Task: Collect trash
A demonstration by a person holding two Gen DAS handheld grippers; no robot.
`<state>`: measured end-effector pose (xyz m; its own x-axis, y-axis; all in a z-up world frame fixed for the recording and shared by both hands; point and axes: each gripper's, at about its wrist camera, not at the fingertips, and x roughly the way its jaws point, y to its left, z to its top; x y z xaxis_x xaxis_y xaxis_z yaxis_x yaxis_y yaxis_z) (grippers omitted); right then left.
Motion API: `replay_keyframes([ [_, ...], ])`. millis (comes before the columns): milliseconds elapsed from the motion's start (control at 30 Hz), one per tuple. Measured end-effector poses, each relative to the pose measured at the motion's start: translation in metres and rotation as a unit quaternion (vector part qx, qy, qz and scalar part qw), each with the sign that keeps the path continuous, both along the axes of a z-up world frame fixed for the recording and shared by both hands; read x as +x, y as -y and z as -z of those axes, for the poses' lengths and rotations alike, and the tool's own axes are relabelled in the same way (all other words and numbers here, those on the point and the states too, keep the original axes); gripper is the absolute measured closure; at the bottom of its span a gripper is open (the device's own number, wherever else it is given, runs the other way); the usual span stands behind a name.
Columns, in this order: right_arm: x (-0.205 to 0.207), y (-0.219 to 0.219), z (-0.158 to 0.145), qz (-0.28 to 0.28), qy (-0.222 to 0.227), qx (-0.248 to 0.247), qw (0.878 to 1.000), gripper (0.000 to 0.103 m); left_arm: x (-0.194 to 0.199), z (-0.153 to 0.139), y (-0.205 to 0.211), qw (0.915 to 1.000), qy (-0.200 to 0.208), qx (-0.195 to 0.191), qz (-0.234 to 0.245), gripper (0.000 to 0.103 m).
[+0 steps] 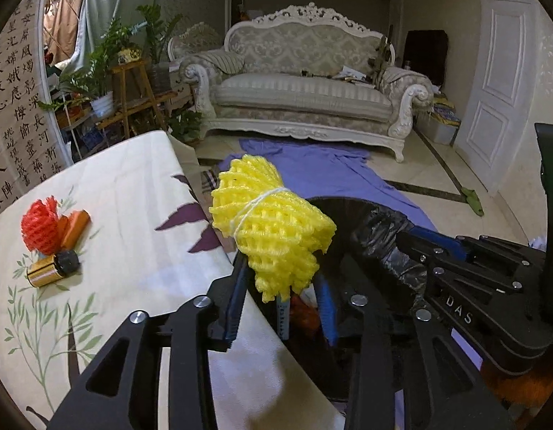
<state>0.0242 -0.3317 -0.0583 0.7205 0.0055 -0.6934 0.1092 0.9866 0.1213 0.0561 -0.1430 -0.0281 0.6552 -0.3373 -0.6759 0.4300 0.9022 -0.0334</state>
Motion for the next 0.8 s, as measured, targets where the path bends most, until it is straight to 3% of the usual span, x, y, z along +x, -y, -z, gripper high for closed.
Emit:
replay_keyframes([
  [67, -0.001, 0.003, 0.001, 0.006, 0.000, 0.004, 1.000, 0.078, 0.000, 0.001, 0.000, 1.0000, -0.002, -0.002, -0.003, 0.054],
  [200, -0.003, 0.007, 0.001, 0.011, 0.001, 0.007, 1.000, 0.078, -0.001, 0.000, -0.002, 1.0000, 0.001, -0.002, -0.007, 0.042],
  [333, -0.004, 0.007, 0.000, 0.009, 0.003, 0.006, 1.000, 0.072, -0.003, -0.001, -0.011, 0.9998, -0.001, -0.004, -0.018, 0.037],
  [500, -0.001, -0.009, -0.005, -0.009, 0.007, 0.006, 1.000, 0.068, -0.008, -0.001, -0.029, 0.9989, -0.008, -0.006, -0.046, 0.037],
  [800, 0.017, -0.069, -0.014, -0.077, 0.008, 0.007, 0.997, 0.068, -0.012, -0.001, -0.097, 0.9916, -0.024, -0.003, -0.127, 0.035],
])
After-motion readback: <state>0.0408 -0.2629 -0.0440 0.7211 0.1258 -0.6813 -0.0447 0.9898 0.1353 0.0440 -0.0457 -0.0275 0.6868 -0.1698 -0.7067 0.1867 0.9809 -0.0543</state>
